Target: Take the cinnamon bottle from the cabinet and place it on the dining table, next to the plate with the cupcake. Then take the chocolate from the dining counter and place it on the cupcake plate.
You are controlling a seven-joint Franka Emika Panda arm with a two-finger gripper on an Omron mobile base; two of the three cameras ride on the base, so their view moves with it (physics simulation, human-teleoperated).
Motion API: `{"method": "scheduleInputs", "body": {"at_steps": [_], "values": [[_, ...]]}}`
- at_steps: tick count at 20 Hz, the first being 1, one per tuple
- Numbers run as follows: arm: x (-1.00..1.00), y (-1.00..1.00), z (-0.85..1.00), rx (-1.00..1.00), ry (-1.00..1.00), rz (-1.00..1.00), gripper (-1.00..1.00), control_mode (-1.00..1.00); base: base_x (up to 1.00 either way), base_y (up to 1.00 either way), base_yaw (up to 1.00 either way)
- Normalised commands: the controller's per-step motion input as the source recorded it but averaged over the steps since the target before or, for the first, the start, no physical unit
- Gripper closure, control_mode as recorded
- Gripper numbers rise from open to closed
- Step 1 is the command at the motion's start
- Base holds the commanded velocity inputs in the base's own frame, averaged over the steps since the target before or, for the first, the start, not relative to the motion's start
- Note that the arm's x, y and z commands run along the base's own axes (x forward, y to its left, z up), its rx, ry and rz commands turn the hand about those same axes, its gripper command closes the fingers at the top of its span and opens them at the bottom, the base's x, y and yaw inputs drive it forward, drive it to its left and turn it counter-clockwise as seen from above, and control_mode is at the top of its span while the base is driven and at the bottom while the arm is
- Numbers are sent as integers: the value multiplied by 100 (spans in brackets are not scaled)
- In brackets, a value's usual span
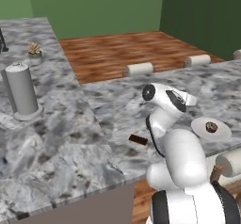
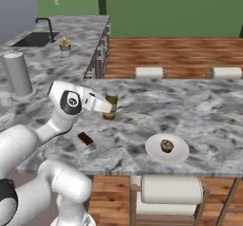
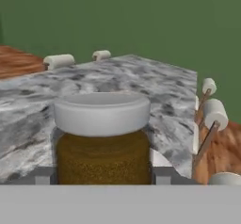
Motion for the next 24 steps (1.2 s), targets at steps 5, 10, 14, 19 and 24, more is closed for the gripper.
{"method": "scheduleInputs", "body": {"at_steps": [5, 10, 14, 19, 24], "values": [[0, -26, -17, -4, 0, -59, 100, -100, 0, 0, 0], [0, -10, -42, -1, 0, -44, 100, -100, 0, 0, 0], [0, -28, -50, -3, 0, -35, 100, -100, 0, 0, 0], [0, -20, -58, -10, 0, -28, 100, -100, 0, 0, 0], [2, -10, -51, -15, -6, -22, 100, -100, 0, 0, 0]]}}
